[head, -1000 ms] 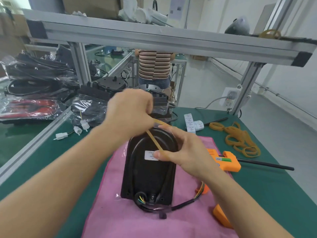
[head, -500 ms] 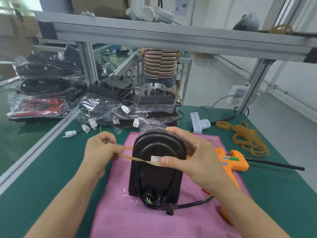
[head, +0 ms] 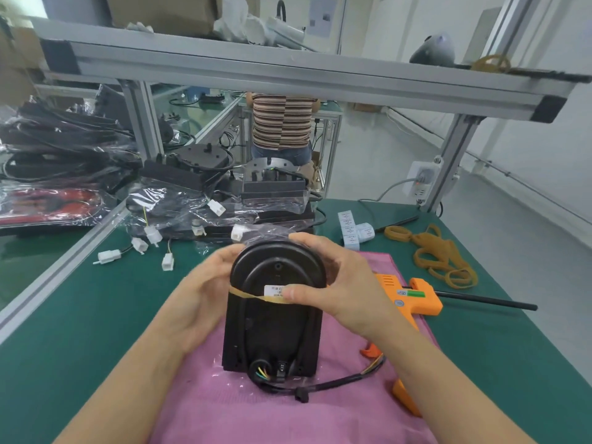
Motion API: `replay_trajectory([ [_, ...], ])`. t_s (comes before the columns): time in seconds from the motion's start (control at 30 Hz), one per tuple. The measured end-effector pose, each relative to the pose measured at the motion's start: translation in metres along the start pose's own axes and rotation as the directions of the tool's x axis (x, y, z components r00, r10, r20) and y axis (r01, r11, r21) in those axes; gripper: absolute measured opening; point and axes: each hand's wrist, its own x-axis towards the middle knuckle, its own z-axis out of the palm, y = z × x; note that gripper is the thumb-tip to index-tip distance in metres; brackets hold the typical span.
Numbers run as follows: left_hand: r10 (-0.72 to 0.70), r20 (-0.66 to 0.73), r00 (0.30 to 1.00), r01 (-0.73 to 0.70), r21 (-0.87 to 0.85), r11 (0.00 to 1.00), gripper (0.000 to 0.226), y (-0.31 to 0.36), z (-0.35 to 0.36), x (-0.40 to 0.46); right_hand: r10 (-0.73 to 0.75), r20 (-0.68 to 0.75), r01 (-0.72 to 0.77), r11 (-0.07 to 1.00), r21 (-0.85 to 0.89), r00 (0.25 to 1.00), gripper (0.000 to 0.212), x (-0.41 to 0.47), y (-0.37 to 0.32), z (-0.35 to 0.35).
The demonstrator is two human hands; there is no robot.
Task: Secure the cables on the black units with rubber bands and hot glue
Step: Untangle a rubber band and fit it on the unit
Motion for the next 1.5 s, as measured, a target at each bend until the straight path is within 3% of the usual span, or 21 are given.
replay_trajectory([
  [0.07,-0.027,0.147,0.989,0.029,-0.015,0.999,0.069,-0.014,-0.006,-0.010,0.006,-0.023,-0.005,1.000,0.018,1.000,0.061,0.002,0.002,-0.001],
  [0.13,-0.008,0.211,0.977,-0.034,0.195,0.980,0.070,-0.024,-0.008,-0.014,0.012,-0.040,-0.011,1.000,0.028,0.999,0.062,0.004,0.004,-0.002],
  [0.23,0.081,0.098,0.992,-0.104,0.263,0.959,0.068,-0.032,-0.001,-0.012,0.076,-0.042,-0.074,0.995,0.062,0.996,0.067,0.007,0.011,-0.001],
  [0.3,0.120,0.047,0.992,-0.127,0.197,0.972,0.067,-0.035,0.002,-0.010,0.185,-0.086,-0.162,0.961,0.224,0.979,0.070,0.006,0.017,-0.002],
  [0.37,0.104,0.030,0.994,-0.108,0.163,0.981,0.066,-0.036,0.004,-0.009,0.326,-0.132,-0.220,0.836,0.502,0.936,0.070,0.004,0.024,-0.004],
  [0.43,0.082,0.036,0.996,-0.087,0.175,0.981,0.069,-0.036,0.006,-0.007,0.411,-0.203,-0.185,0.727,0.661,0.888,0.054,0.003,0.031,-0.007],
  [0.5,0.037,0.011,0.999,-0.038,0.164,0.986,0.066,-0.037,0.010,-0.004,0.358,-0.340,-0.134,0.833,0.536,0.870,0.028,0.003,0.033,-0.006],
  [0.57,-0.040,-0.029,0.999,0.043,0.112,0.993,0.061,-0.042,0.016,-0.001,0.123,-0.517,-0.075,0.991,0.112,0.847,0.015,0.004,0.036,-0.005],
  [0.63,-0.105,-0.067,0.992,0.110,0.069,0.992,0.059,-0.047,0.019,0.002,-0.186,-0.501,0.034,0.954,-0.297,0.845,0.017,0.007,0.036,-0.003],
  [0.67,-0.131,-0.080,0.988,0.136,0.059,0.989,0.059,-0.049,0.020,0.003,-0.271,-0.448,0.071,0.908,-0.413,0.852,0.018,0.010,0.036,-0.003],
  [0.73,-0.178,-0.105,0.978,0.183,0.042,0.982,0.055,-0.052,0.021,0.005,-0.208,-0.376,0.032,0.905,-0.424,0.903,0.019,0.019,0.037,-0.009],
  [0.8,-0.207,-0.112,0.972,0.211,0.025,0.977,0.052,-0.052,0.021,0.006,0.219,-0.284,-0.245,0.968,-0.057,0.934,0.014,0.033,0.037,-0.028],
  [0.83,-0.213,-0.111,0.971,0.216,0.014,0.976,0.051,-0.051,0.021,0.006,0.411,-0.237,-0.399,0.912,0.098,0.880,0.011,0.039,0.040,-0.042],
  [0.87,-0.213,-0.108,0.971,0.215,0.003,0.977,0.051,-0.049,0.019,0.006,0.496,-0.271,-0.482,0.868,0.122,0.825,0.010,0.042,0.046,-0.060],
  [0.93,-0.212,-0.105,0.971,0.212,-0.019,0.977,0.049,-0.042,0.012,0.004,0.456,-0.494,-0.542,0.840,-0.038,0.741,0.011,0.046,0.064,-0.100],
  [0.97,-0.216,-0.113,0.970,0.215,-0.019,0.976,0.047,-0.039,0.008,0.003,0.375,-0.584,-0.575,0.794,-0.198,0.720,0.015,0.045,0.074,-0.117],
  [1.03,-0.225,-0.134,0.965,0.229,0.018,0.973,0.046,-0.036,0.002,0.000,0.240,-0.625,-0.620,0.599,-0.506,0.742,0.021,0.045,0.093,-0.142],
  [1.17,-0.276,-0.172,0.946,0.297,0.110,0.949,0.048,-0.038,0.005,0.001,0.236,-0.451,-0.503,0.258,-0.825,0.860,0.029,0.062,0.129,-0.161],
  [1.3,-0.257,-0.203,0.945,0.283,0.113,0.952,0.049,-0.036,0.013,0.003,0.237,-0.436,-0.455,0.030,-0.890,0.868,0.038,0.096,0.151,-0.164],
  [1.5,-0.246,-0.201,0.948,0.273,0.116,0.955,0.052,-0.037,0.013,0.009,0.186,-0.477,-0.467,-0.099,-0.879,0.859,0.030,0.116,0.170,-0.165],
])
